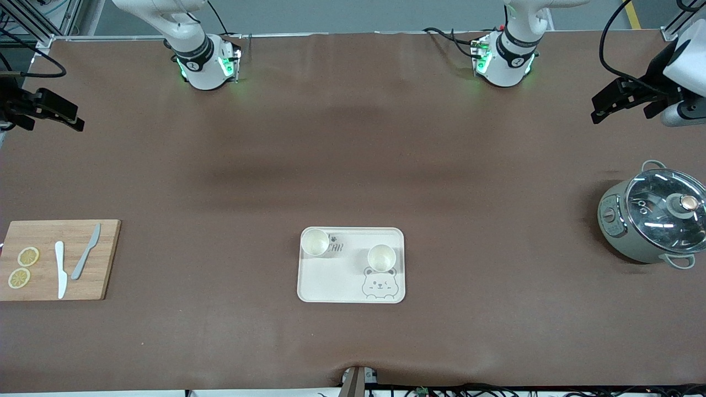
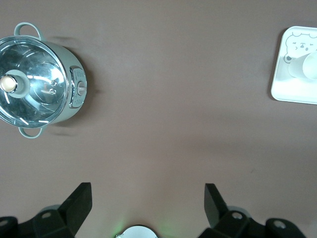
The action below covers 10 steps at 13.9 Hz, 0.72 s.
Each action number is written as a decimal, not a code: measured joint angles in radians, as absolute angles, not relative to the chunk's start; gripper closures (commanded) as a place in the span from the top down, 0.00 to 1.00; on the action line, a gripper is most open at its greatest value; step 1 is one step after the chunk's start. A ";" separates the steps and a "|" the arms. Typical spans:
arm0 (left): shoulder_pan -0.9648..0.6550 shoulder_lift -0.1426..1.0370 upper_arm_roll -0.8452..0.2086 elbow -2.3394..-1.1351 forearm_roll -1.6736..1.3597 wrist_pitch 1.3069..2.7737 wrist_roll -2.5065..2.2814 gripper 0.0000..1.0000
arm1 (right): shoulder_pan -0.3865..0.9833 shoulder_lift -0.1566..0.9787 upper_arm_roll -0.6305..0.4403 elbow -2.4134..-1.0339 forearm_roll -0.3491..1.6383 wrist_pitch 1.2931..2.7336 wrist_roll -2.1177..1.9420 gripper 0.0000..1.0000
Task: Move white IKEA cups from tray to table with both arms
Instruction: 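Reach the left gripper down to the white cup on the tray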
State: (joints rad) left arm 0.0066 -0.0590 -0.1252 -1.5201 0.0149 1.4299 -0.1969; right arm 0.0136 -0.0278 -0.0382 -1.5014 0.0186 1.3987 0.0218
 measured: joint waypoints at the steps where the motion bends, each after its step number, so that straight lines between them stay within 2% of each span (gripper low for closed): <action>1: 0.007 -0.059 -0.125 -1.520 0.015 1.430 -0.197 1.00 | 0.014 -0.028 -0.038 -1.501 0.019 1.399 0.022 1.00; 7: 0.006 -0.052 -0.125 -1.515 0.015 1.427 -0.195 1.00 | 0.014 -0.028 -0.038 -1.501 0.019 1.394 0.022 1.00; 10: -0.024 0.009 -0.144 -1.512 0.013 1.431 -0.195 1.00 | 0.013 -0.028 -0.038 -1.502 0.019 1.394 0.022 1.00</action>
State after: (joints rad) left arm -0.0245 0.0090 -0.1440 -1.5125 0.0133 1.4310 -0.1947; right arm 0.0135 -0.0278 -0.0384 -1.5022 0.0185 1.3935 0.0220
